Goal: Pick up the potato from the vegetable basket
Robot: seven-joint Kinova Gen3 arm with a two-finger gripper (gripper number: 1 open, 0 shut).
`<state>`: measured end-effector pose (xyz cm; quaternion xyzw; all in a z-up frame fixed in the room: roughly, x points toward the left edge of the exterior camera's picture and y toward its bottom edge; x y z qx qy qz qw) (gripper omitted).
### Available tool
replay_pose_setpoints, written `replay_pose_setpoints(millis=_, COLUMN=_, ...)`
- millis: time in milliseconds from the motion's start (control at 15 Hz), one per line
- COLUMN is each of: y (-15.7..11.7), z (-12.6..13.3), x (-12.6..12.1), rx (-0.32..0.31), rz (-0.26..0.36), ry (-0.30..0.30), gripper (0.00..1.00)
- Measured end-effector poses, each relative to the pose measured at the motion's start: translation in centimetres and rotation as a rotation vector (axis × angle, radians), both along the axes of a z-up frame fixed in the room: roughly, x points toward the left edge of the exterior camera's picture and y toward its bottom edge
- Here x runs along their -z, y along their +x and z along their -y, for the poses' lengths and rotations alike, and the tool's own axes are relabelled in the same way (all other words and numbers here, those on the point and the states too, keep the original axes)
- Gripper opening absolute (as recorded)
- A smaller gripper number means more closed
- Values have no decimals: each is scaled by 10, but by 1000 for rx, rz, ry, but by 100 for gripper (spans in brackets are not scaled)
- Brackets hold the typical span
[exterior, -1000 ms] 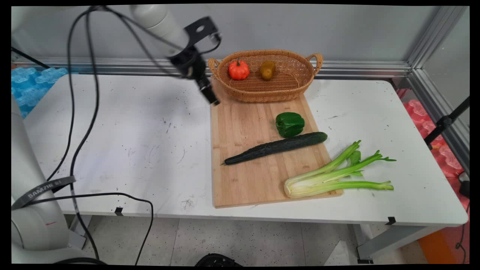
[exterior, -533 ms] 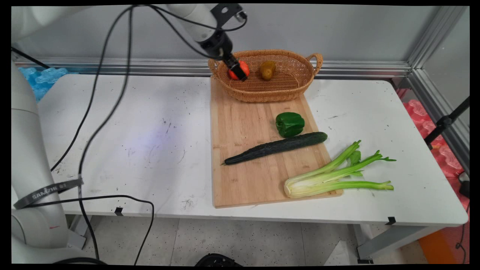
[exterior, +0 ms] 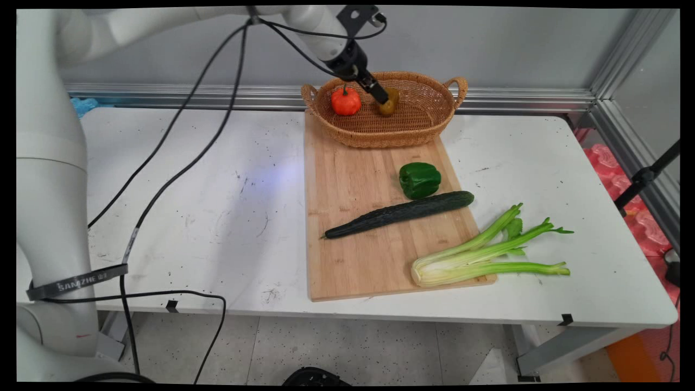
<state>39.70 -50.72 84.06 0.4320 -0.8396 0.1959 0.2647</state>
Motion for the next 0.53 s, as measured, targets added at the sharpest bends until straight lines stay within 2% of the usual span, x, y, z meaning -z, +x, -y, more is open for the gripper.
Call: replay_pose_setpoints(millis=533, y=-13, z=46, x=44, rx=-99, rz=-42, ry=-20, gripper=100)
